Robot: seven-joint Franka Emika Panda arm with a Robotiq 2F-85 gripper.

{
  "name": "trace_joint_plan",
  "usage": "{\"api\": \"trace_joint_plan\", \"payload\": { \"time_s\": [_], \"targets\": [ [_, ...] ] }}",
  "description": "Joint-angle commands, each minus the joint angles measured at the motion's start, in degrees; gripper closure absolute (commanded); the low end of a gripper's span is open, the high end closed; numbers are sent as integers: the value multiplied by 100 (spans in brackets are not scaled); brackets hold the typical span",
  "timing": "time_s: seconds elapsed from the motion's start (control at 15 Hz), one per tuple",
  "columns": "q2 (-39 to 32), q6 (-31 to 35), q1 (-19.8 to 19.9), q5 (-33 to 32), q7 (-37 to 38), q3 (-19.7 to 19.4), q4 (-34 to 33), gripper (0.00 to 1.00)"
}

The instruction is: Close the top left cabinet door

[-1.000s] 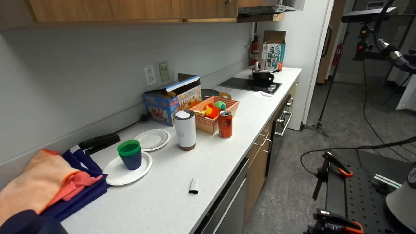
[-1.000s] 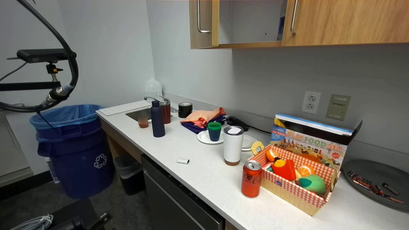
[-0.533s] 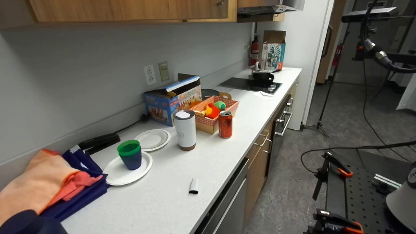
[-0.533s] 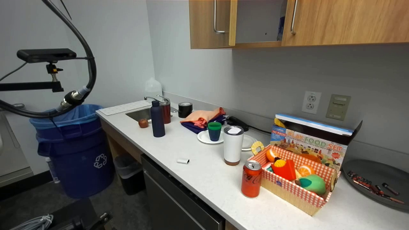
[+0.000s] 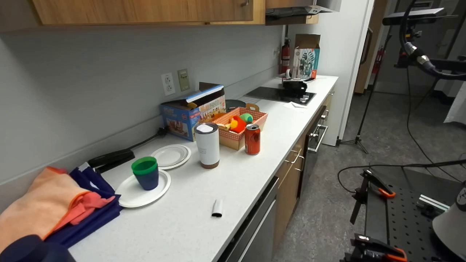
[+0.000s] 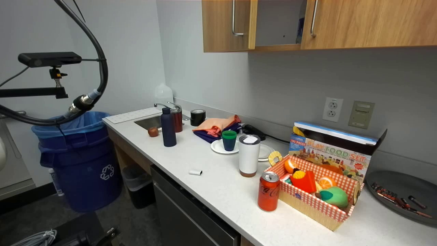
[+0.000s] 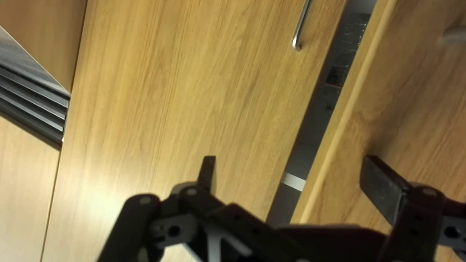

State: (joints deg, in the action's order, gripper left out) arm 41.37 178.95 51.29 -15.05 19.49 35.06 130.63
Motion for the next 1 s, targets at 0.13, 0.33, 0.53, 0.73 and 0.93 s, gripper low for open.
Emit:
{"api": "trace_joint_plan", "payload": {
  "time_s": [0.13,0.33,0.53,0.73,0.93],
  "targets": [
    [-443,127,353,430,41,363,-409,0],
    [-820,183,888,537,139,824,-839,0],
    [-1040,272,1663,532,216,1427,-1277,0],
    [-1190,439,2440,604,171,2030,-1721,0],
    [-1287,428,2919,774,81,2453,-2072,0]
  ]
}}
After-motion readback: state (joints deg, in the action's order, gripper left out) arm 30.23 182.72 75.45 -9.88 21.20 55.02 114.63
